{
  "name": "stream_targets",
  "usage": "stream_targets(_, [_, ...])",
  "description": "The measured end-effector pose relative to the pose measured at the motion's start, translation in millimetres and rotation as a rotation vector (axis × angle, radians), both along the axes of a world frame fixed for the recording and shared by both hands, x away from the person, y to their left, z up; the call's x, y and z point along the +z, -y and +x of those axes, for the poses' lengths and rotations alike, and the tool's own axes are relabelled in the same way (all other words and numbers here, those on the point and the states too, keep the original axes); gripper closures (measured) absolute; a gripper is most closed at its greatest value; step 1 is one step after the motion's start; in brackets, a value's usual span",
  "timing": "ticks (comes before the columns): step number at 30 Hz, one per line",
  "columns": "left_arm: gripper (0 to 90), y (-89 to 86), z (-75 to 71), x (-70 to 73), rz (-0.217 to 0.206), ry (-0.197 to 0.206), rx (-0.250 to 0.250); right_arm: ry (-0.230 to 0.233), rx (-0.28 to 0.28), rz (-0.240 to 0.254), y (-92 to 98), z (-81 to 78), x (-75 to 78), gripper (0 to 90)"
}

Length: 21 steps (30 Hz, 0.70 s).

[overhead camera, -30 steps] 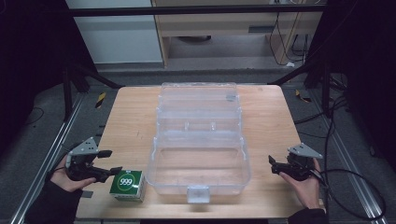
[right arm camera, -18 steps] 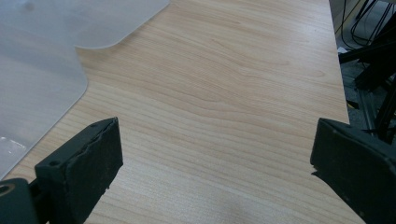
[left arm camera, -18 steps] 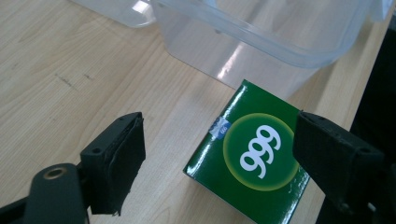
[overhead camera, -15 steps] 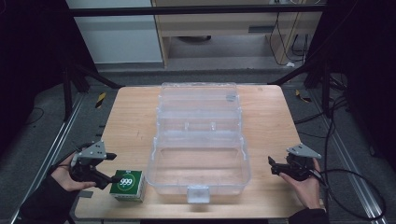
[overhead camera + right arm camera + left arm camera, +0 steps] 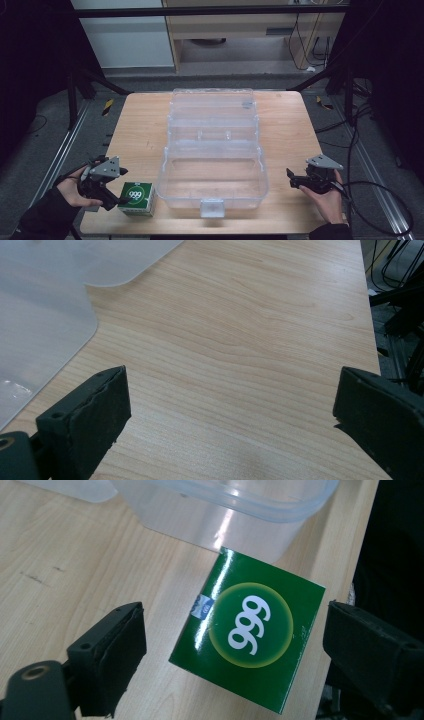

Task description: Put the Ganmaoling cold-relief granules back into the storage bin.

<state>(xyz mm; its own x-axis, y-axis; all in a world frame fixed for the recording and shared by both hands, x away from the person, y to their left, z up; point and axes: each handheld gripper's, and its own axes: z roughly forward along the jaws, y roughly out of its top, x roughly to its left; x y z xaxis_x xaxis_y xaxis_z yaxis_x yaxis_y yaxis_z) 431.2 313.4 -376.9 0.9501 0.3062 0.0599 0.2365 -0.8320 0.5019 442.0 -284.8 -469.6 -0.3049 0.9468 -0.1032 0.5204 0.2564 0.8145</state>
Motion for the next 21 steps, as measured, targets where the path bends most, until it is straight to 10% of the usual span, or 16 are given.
stream_targets(21, [3.9,21.2,0.0,-19.8,0.109,-0.021,-0.131,-0.026,0.017,-0.021,-1.2,1.7,-4.4,1.6])
